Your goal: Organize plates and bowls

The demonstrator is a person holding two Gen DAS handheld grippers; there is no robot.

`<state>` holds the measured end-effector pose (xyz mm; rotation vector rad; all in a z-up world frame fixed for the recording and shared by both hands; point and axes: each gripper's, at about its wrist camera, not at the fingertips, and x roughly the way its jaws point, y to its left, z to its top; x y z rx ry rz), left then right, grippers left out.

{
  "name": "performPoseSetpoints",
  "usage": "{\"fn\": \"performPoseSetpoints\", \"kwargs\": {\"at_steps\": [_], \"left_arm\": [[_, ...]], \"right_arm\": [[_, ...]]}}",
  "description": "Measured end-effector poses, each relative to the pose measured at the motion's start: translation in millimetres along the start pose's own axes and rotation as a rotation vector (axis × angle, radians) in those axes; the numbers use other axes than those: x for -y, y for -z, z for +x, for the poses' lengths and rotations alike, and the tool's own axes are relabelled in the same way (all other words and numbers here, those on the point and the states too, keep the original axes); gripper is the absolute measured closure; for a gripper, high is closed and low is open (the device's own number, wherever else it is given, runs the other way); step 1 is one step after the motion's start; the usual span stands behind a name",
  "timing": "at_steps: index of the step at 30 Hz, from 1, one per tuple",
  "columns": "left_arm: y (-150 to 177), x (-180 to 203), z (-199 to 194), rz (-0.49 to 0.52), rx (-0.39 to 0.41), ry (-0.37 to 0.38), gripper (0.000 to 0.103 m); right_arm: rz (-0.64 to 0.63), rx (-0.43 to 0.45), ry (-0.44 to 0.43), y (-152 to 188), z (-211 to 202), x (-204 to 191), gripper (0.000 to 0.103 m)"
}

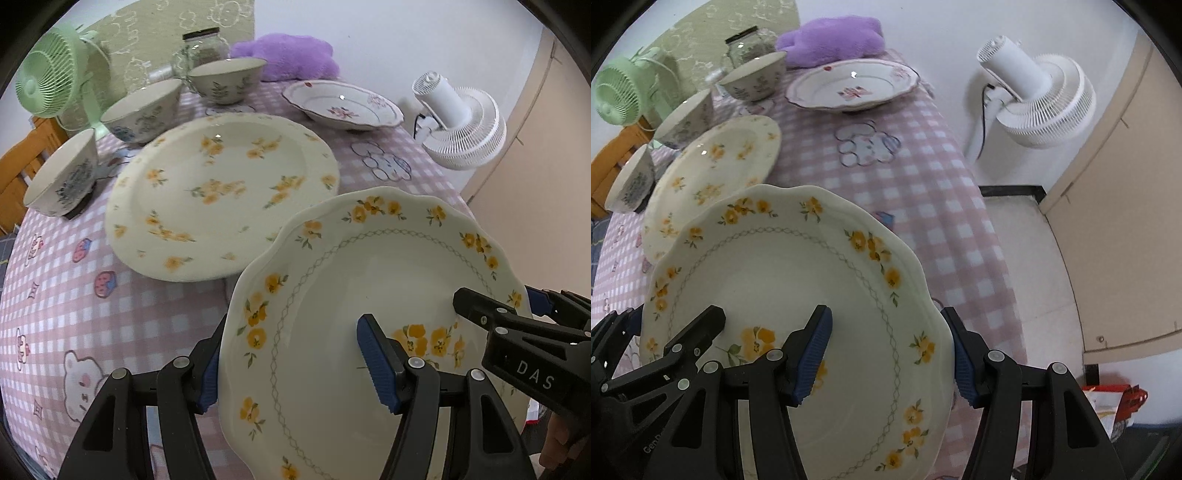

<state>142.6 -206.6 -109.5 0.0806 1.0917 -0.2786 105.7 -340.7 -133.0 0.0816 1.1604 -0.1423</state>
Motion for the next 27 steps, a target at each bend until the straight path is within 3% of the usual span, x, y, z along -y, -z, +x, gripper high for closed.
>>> {"fn": "performPoseSetpoints", "kwargs": {"at_steps": [22, 25, 27], "left_arm": [[-6, 12, 18, -0.012, -0.034, 0.001, 0.033], [-8, 12, 13, -0.007, -0.023, 0.005, 0.020], [-9, 11, 8, -0.005, -0.014, 0.011, 0.019]], "right_arm": [[0.018, -0.046, -0.004, -1, 19, 19, 0.040], [0.019, -0.052, -0.006, -2, 19, 19, 0.039], [0.024, -0.053, -0.007, -2, 17, 19, 0.039]]}}
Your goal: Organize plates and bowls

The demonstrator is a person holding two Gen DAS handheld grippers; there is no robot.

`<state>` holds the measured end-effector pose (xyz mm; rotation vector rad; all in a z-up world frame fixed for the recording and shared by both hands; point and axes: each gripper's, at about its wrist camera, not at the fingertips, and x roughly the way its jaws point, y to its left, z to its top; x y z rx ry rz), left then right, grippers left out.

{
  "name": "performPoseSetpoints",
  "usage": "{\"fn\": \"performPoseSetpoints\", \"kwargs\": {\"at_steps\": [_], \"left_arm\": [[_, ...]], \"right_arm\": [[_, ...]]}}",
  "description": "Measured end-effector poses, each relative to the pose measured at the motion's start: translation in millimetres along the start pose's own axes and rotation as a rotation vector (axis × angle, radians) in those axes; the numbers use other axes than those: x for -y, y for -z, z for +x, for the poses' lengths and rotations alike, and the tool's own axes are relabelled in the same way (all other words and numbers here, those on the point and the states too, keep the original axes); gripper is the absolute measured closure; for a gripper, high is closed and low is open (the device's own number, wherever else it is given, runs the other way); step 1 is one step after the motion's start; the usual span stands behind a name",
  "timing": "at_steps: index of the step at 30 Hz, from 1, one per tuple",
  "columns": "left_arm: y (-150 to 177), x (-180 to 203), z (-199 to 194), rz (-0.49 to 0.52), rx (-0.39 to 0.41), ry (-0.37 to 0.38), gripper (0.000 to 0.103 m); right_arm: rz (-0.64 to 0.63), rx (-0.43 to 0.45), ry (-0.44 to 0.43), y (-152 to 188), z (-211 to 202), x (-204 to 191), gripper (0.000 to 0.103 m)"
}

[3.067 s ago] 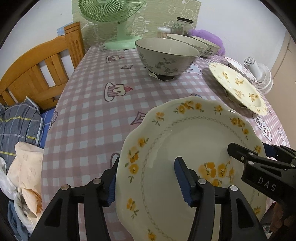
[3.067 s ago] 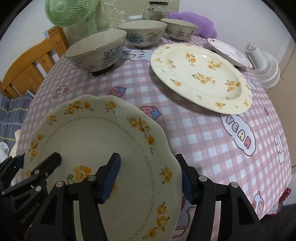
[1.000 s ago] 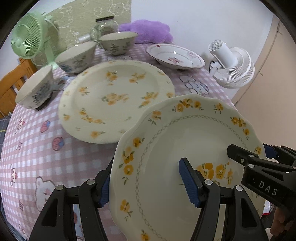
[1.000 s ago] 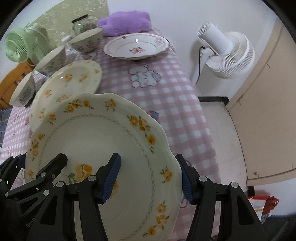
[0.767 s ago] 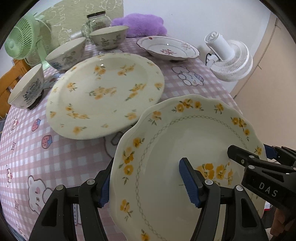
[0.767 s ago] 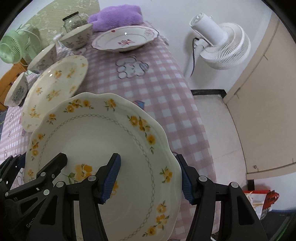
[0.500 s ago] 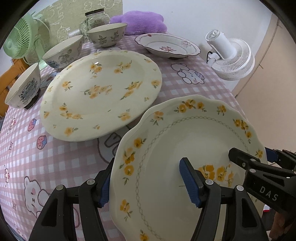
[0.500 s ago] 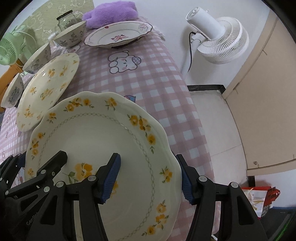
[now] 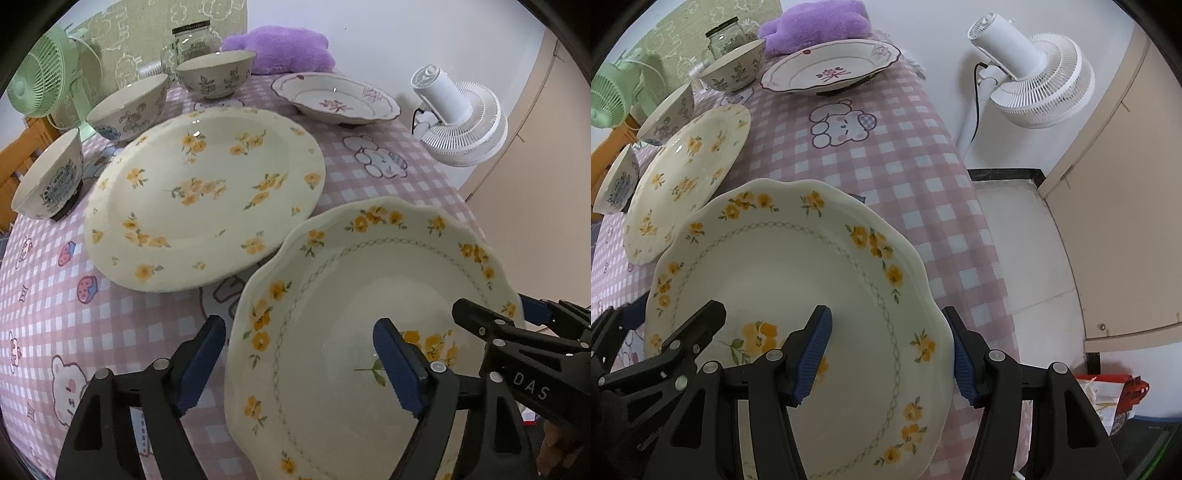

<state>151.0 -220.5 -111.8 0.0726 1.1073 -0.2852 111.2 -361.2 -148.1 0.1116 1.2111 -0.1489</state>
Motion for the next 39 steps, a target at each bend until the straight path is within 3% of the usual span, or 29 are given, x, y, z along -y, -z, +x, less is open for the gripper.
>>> {"fn": "performPoseSetpoints", "kwargs": {"at_steps": [2, 8, 24, 33, 39], "left_arm": [[0, -1, -4, 0.000, 0.005, -0.001, 0.017], [-3, -16, -22, -0.024, 0.030, 0.000, 0.013], [-7, -96, -84, -0.043, 0.118, -0.035, 0.009], [-23, -130, -98, -0.001, 0.195, -0.047, 0.009], [-46, -137, -85, -0.031, 0.187, -0.059, 0.009]], "right_arm": [[-0.001, 0.032, 0.001, 0, -8, -2, 0.031], [-0.010, 0.103, 0.012, -2, -34, -11, 0.026], [0.050, 0.225, -0.052, 5, -88, -83, 0.026], [0.098, 0.256, -0.066, -6, -101, -124, 0.026], [0.100, 0.280, -0.064, -30, -95, -133, 0.026]]}}
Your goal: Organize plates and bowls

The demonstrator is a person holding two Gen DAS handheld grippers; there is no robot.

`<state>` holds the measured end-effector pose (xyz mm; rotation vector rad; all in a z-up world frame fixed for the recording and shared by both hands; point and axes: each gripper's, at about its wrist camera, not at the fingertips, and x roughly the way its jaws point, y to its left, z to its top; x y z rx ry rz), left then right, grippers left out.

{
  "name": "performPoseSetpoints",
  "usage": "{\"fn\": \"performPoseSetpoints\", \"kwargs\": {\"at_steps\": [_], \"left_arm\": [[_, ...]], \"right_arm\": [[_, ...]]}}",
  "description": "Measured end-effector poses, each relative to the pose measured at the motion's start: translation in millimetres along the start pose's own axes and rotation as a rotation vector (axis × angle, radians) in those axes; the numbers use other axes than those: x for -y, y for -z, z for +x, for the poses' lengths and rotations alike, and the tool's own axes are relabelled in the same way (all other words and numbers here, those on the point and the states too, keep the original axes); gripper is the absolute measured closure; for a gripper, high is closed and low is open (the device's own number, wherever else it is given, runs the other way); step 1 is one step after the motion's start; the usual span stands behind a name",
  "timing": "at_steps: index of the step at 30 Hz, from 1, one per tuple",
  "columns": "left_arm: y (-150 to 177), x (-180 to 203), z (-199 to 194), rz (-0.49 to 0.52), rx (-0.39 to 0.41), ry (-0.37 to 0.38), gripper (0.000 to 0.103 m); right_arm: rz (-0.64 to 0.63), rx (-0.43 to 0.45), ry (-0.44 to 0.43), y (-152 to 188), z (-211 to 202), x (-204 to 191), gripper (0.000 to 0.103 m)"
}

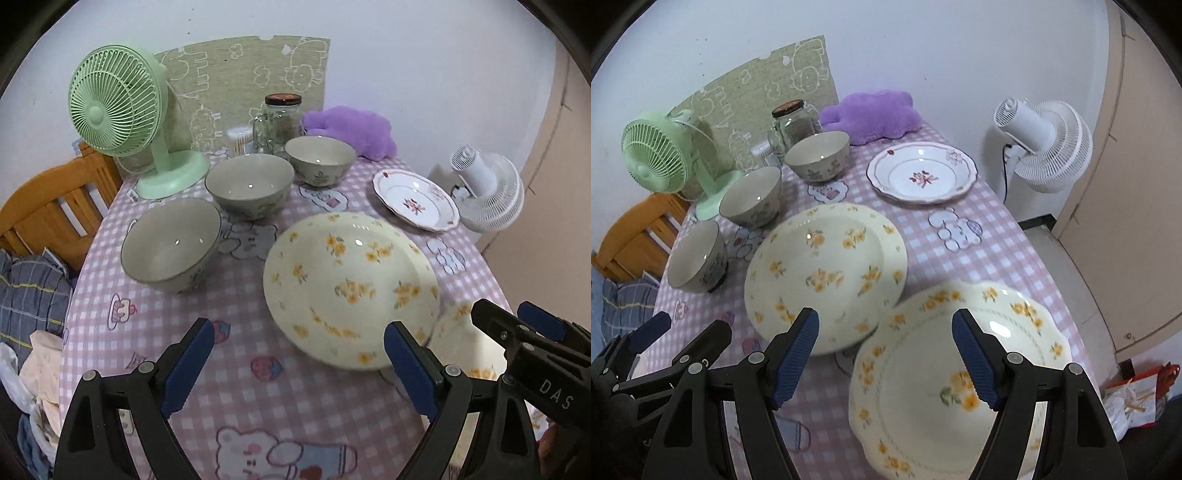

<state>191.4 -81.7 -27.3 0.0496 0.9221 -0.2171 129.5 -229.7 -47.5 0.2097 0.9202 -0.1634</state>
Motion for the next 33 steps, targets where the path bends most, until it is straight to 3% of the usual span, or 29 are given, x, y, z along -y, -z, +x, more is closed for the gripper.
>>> {"fn": "performPoseSetpoints", "kwargs": {"at_steps": [7, 11, 19, 26, 33], "left_arm": [[-23, 3, 45, -0.062, -0.019, -0.050, 0.009], [-30, 5, 72, -0.086, -0.041, -0.081, 0.009], [-27, 10, 113, -0.106, -0.090, -0.135, 0.009], [-20, 10, 133, -0.134, -0.137, -0.139, 0.012], [-18, 10, 142, -0.143, -0.149, -0.141, 0.017]], "right_arm": [[-0.055, -0.008, -0.019, -34, 42, 3, 0.026], [-0.076, -0.055, -0.059, -52, 78, 10, 0.026], [-0.138, -0.111, -0.073, -67, 133, 13, 0.026], [-0.142, -0.164, -0.087, -70, 162, 13, 0.026], [-0.167, -0.206, -0.105, -68, 177, 3, 0.043]]}}
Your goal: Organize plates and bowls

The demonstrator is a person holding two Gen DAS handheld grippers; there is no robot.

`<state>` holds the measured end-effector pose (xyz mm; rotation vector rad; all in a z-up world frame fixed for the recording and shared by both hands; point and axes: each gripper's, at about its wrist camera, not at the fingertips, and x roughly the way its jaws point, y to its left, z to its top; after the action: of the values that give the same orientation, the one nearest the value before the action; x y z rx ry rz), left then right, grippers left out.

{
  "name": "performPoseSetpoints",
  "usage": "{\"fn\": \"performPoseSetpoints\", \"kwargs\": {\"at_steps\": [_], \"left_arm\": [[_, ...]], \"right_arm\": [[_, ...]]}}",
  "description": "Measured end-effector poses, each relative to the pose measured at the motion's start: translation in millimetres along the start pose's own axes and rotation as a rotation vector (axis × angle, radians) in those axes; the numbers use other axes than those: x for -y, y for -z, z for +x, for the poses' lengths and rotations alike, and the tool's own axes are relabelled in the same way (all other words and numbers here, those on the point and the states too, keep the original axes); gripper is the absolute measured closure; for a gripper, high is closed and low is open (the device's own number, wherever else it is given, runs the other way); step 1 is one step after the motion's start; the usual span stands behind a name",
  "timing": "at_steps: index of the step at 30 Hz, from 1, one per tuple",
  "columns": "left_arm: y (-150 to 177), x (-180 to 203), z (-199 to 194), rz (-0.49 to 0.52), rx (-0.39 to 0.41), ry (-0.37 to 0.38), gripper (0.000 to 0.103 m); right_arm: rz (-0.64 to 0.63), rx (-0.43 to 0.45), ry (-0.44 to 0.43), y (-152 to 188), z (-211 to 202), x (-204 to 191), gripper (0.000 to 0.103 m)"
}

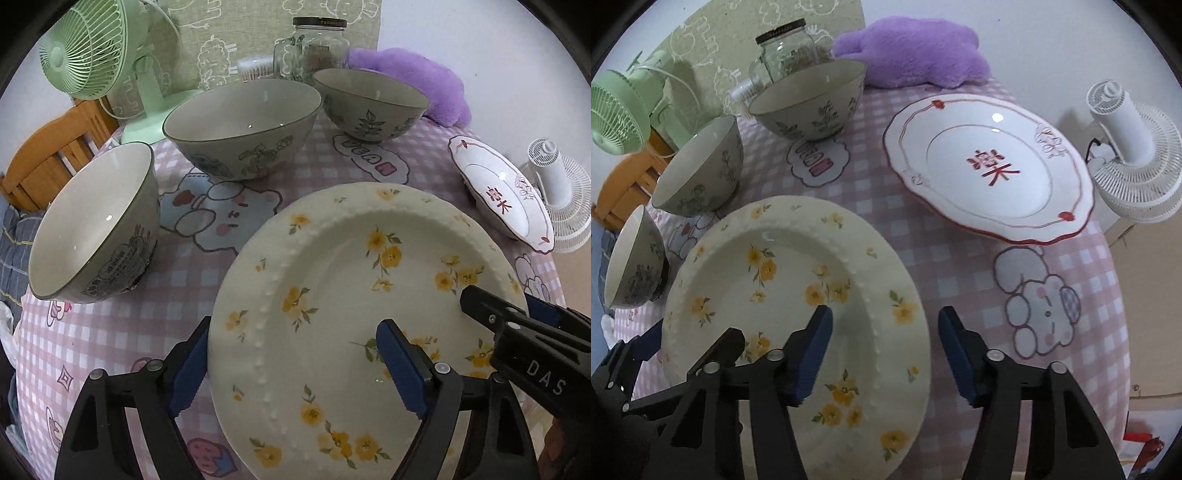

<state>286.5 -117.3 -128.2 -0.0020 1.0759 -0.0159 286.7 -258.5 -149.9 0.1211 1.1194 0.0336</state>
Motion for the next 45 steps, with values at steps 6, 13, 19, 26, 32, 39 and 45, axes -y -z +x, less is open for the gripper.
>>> {"fn": "performPoseSetpoints", "kwargs": {"at_steps": [6, 13, 19, 26, 32, 39, 45], "left_arm": [[-1, -3, 2, -0.005, -0.007, 0.013, 0.021], [4, -18, 0, -0.018, -0.021, -0.015, 0.022], [16, -40, -6, -0.040, -0.030, -0.036, 0.022], [20, -54, -9, -0.072, -0.017, -0.034, 0.030], [19, -55, -7, -0.085, -0.005, -0.028, 0.030], [16, -56, -6, -0.085, -0.016, -0.027, 0.032], [23, -61, -14, -0.083, -0.030, -0.025, 0.032]], "right_arm": [[-0.012, -0.005, 0.010, -1, 3, -6, 0.047], [-0.025, -0.016, 0.024, 1, 2, -21, 0.047], [-0.054, -0.035, -0.004, 10, 1, -42, 0.047], [-0.105, -0.051, -0.005, 19, 3, -64, 0.040], [-0.150, -0.025, 0.007, 14, 6, -68, 0.040], [-0.168, -0.024, 0.025, 9, 8, -70, 0.039], [-0.154, -0.041, 0.026, 12, 2, -74, 0.039]]}}
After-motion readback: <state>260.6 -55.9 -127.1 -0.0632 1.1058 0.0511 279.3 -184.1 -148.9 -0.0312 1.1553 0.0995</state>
